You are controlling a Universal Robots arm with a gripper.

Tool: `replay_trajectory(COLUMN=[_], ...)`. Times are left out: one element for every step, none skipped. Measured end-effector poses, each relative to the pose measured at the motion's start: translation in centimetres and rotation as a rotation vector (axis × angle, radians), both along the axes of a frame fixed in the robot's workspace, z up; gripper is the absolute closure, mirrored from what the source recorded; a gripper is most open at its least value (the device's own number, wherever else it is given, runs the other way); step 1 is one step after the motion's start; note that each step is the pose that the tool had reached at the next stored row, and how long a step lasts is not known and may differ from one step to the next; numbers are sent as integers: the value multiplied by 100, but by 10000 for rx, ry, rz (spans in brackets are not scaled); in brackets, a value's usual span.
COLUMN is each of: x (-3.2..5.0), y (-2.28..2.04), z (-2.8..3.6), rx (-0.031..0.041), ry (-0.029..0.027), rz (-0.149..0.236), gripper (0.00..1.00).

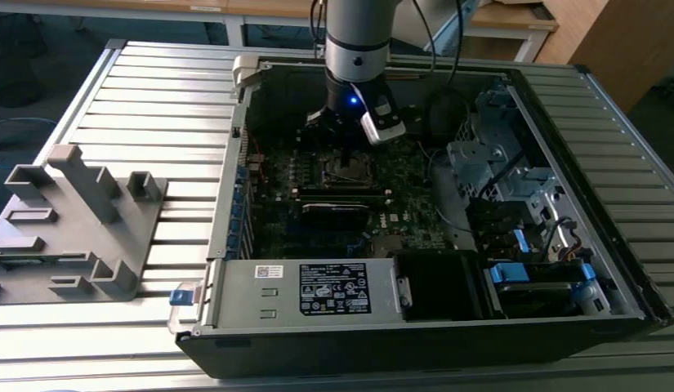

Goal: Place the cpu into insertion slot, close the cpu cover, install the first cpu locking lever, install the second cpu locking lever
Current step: 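Close the cpu cover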

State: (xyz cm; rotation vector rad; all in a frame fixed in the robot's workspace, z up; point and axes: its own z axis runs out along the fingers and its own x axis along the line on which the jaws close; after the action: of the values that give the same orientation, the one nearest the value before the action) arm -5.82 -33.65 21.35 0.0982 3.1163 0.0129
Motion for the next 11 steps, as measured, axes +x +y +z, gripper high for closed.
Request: replay_trajectory(x=[25,40,41,41,41,40,40,40,40,40,39], y=[0,0,0,0,0,0,0,0,1,0,0], z=[0,0,0,0,0,0,0,-1,-2,-1,0], rx=[0,0,0,0,0,1,1,4,5,4,2], ry=[0,0,0,0,-3,-49,-122,-153,-163,-166,-166], rz=[-1,-1,0,-2,-2,-1,0,0,1,0,0], gripper=[90,90,90,90,90,90,90,90,90,90,90])
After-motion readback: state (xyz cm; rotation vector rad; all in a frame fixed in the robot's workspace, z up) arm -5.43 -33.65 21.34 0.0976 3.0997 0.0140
